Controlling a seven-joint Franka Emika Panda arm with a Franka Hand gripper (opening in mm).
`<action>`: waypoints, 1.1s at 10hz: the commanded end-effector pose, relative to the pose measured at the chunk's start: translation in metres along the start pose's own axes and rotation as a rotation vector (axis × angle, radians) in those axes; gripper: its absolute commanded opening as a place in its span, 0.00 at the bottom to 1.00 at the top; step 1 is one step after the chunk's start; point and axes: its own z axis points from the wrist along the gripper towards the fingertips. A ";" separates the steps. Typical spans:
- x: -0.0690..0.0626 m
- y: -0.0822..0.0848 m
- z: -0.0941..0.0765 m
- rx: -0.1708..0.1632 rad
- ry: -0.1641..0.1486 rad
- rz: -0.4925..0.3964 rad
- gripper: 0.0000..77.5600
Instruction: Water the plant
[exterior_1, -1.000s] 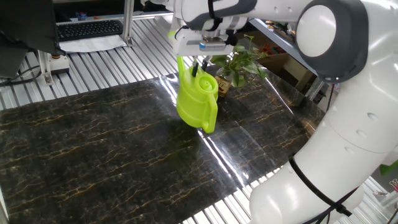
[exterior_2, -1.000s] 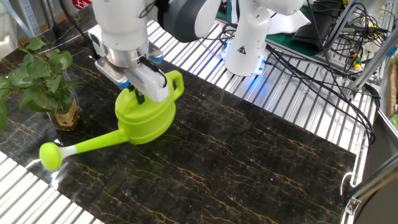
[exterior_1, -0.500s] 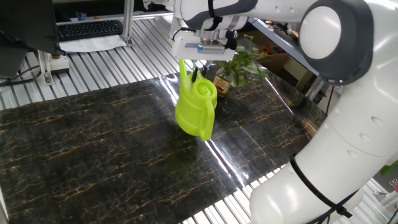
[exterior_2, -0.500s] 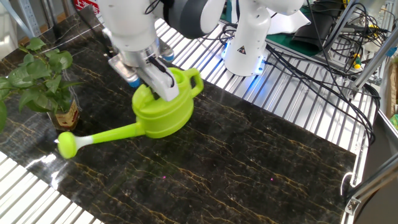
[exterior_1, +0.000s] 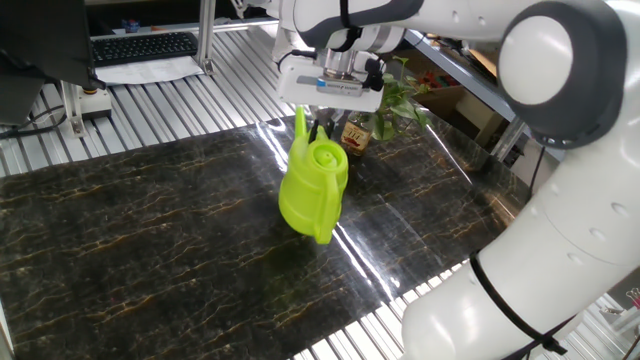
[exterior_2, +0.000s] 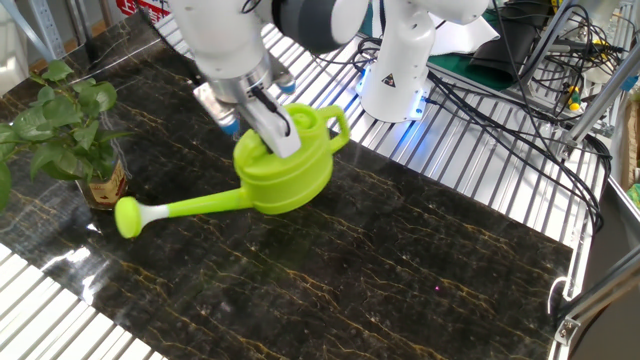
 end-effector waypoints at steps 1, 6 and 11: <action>0.018 0.003 0.001 -0.017 0.009 0.045 0.03; 0.026 0.001 0.002 -0.035 0.008 0.091 0.03; 0.033 -0.006 -0.011 -0.131 -0.012 0.351 0.03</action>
